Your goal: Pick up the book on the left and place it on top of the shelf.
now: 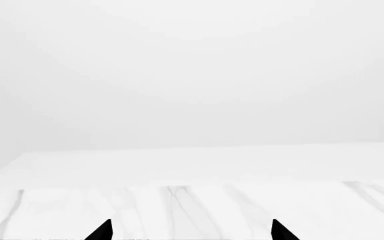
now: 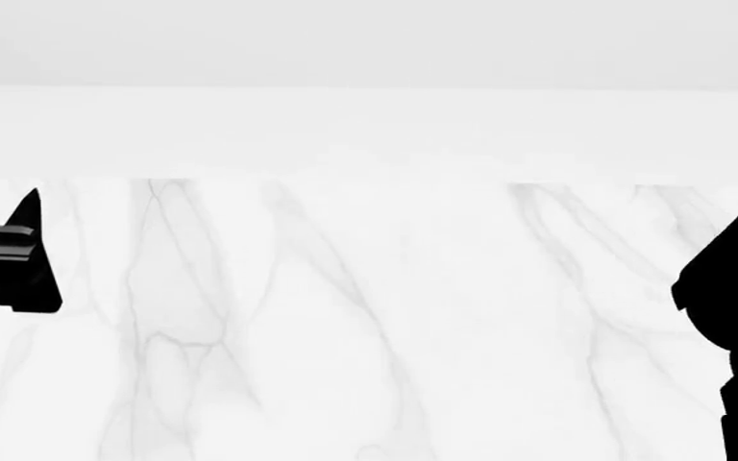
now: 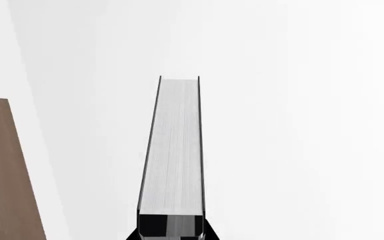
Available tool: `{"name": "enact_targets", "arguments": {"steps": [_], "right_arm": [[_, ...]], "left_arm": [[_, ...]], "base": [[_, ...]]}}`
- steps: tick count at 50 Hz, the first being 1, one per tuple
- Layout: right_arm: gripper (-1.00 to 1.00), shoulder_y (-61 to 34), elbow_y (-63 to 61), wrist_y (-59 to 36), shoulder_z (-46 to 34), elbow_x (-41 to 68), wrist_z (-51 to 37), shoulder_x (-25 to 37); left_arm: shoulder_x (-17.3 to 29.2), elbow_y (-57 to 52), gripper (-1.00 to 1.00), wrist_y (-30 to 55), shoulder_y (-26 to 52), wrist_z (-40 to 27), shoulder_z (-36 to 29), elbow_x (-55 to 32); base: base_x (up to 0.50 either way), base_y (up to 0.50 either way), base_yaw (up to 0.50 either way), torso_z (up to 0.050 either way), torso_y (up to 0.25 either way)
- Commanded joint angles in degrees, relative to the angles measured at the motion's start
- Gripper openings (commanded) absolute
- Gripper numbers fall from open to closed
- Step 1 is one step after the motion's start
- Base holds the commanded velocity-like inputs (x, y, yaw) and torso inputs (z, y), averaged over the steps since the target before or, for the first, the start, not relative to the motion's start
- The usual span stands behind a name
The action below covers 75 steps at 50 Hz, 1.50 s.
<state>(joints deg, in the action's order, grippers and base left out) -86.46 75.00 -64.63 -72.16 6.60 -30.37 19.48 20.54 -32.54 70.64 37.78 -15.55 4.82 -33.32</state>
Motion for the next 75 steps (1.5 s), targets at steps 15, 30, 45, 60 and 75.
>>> {"name": "enact_targets", "arguments": {"steps": [15, 30, 45, 60, 75], "right_arm": [[-1.00, 3.9, 0.0, -2.2, 11.3, -5.4, 1.4, 2.7], [-1.00, 5.7, 0.0, -1.9, 16.6, -6.2, 1.1, 3.0], [-1.00, 6.7, 0.0, -1.9, 17.2, -6.6, 0.9, 3.0], [1.00, 6.4, 0.0, 0.2, 17.5, -6.6, -0.9, 2.4], [1.00, 4.3, 0.0, 13.2, 16.1, -6.3, 9.8, -2.0]], "left_arm": [[0.5, -0.3, 1.00, -0.8, -1.6, -0.4, 0.7, -0.6], [1.0, -0.3, 1.00, -1.4, -2.4, -0.5, 1.1, -0.8], [1.1, -0.1, 1.00, -1.7, -2.5, -0.7, 1.1, -1.1], [1.3, 0.0, 1.00, -2.2, -2.9, -0.9, 1.3, -1.4], [1.5, 0.7, 1.00, -3.2, -3.4, -0.8, 0.7, -1.3]], "base": [[0.00, 0.00, 0.00, 0.000, 0.001], [0.00, 0.00, 0.00, 0.000, 0.001], [0.00, 0.00, 0.00, 0.000, 0.001], [0.00, 0.00, 0.00, 0.000, 0.001], [0.00, 0.00, 0.00, 0.000, 0.000]]}}
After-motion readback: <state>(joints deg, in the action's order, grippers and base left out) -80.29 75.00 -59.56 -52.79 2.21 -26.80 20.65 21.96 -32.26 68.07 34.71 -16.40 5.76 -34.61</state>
